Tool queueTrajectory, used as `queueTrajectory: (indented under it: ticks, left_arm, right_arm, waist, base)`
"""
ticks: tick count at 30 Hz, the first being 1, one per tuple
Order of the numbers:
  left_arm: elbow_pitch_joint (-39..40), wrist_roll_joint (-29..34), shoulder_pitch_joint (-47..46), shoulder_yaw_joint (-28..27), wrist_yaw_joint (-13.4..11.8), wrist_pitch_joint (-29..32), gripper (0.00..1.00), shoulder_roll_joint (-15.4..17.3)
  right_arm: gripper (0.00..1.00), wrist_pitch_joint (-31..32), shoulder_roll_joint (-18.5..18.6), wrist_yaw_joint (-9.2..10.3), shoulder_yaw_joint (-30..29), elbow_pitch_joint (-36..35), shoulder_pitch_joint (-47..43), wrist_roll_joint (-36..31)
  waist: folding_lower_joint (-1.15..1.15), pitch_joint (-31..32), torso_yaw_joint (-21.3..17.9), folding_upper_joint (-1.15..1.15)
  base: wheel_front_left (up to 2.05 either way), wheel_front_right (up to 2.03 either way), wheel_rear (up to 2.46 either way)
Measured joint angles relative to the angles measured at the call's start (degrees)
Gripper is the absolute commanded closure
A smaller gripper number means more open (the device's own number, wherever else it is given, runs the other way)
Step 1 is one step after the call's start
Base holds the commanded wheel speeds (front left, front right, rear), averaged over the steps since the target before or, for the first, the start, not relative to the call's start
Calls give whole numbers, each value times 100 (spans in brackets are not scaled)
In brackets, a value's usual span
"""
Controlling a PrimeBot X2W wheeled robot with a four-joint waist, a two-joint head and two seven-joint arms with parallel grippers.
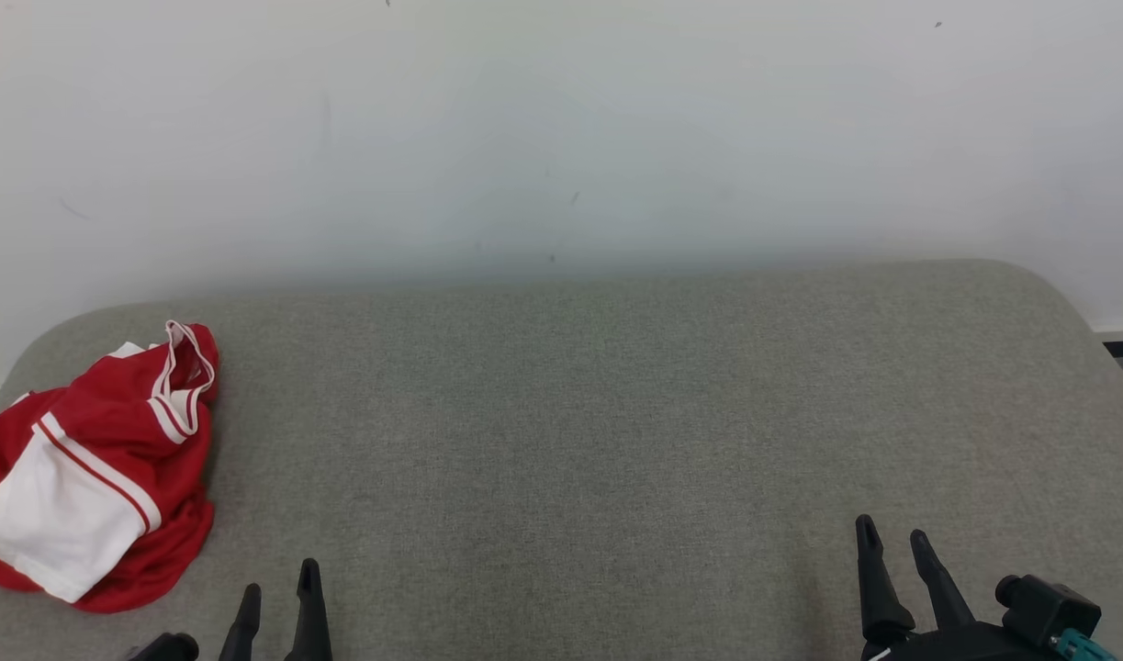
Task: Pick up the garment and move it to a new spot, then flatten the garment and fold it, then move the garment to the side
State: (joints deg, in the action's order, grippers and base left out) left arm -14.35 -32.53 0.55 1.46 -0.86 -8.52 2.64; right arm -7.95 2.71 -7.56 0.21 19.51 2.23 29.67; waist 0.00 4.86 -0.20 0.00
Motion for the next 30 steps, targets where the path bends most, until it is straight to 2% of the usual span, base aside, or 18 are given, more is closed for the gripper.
queueTrajectory:
  ticks: [30]
  left_arm:
    - [148,1803,55,-147,-112,-389,0,40]
  right_arm:
    - [0,-403,5,0,174,108,10,-1644]
  waist:
    - [0,-109,132,0]
  base:
    - [0,0,0]
